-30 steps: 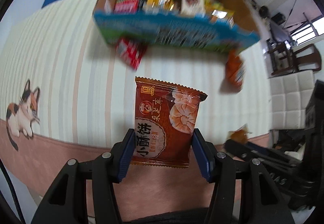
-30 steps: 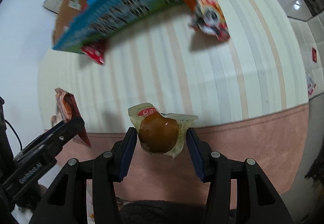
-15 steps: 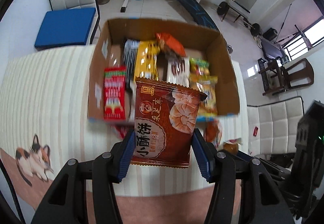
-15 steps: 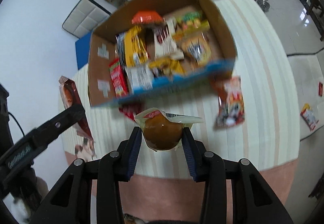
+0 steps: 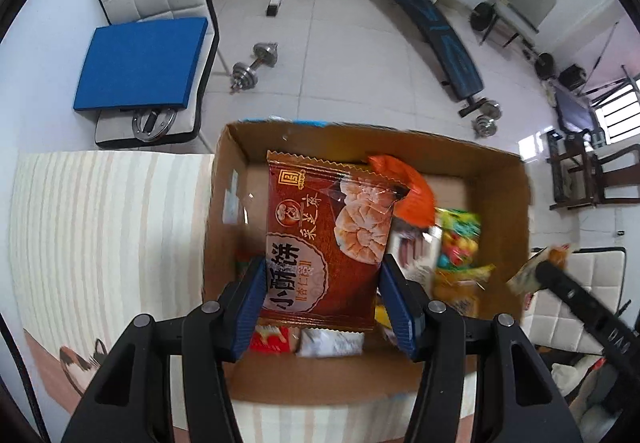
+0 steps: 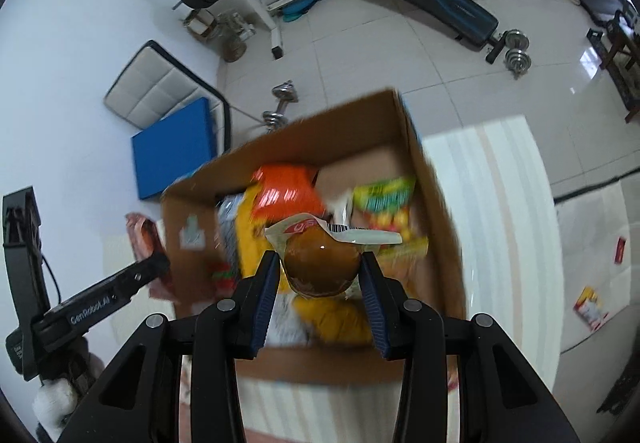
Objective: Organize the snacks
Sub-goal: 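Carry both packets into the box and open both tools, then withdraw both open tools from the box toward the last snacks, then grasp the small red packet with the left tool while the right tool grasps the orange panda bag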
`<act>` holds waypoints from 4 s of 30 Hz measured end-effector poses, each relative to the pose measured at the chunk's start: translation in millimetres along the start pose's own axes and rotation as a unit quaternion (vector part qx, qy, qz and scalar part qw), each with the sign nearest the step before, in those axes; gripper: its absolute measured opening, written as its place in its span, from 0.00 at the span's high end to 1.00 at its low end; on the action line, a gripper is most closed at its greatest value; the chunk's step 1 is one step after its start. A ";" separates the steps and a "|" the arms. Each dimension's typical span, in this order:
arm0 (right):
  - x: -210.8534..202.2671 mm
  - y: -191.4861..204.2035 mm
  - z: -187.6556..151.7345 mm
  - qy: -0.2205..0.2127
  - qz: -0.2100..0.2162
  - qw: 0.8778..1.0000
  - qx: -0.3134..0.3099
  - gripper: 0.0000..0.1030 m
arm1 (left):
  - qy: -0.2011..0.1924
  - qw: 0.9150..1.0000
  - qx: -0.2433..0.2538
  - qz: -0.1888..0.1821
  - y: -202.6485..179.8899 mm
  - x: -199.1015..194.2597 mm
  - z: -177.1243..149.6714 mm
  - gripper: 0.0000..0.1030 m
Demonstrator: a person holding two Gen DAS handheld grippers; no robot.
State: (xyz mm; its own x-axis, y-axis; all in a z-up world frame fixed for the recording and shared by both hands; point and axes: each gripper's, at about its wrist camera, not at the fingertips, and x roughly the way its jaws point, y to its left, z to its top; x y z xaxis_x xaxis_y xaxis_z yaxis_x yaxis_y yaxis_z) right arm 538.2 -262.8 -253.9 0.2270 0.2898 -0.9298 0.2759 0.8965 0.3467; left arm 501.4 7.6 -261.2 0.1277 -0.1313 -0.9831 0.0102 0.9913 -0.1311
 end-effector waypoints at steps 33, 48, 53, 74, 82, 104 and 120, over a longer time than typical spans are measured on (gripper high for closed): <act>59.8 14.0 1.1 0.053 -0.111 0.989 -0.087 0.10 | 0.028 0.999 -0.008 0.019 9.7 39.9 14.3 0.18; 8.6 16.7 -76.4 0.005 -0.104 0.988 -0.115 0.10 | -0.057 0.998 0.015 0.039 -7.9 -15.7 -75.4 0.18; -21.5 12.8 -100.9 -0.025 -0.102 0.988 -0.112 0.10 | -0.087 0.995 0.014 0.036 -12.3 -39.5 -99.4 0.18; -135.0 16.8 -210.8 -0.121 -0.078 0.981 -0.134 0.10 | -0.197 0.979 0.029 0.034 -17.2 -128.9 -207.4 0.18; -135.3 -1.3 -231.1 -0.123 -0.062 0.985 -0.103 0.04 | -0.195 0.980 0.030 0.009 -15.6 -120.1 -225.2 0.18; 75.3 -131.3 -181.0 0.045 -0.048 0.995 0.077 0.04 | 0.025 0.997 -0.078 -0.004 66.5 93.7 -188.3 0.10; 112.1 -116.6 -183.0 0.055 -0.080 0.994 0.055 0.54 | 0.018 0.994 -0.104 -0.034 77.2 124.5 -196.5 0.54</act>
State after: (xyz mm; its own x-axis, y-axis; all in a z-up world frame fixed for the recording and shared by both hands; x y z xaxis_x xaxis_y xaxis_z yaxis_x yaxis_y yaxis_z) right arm 360.5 -273.5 -421.1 0.0694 0.1871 -0.9799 0.4027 0.8934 0.1991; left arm 323.2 66.4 -418.8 0.0980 -0.2019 -0.9745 -0.1875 0.9579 -0.2173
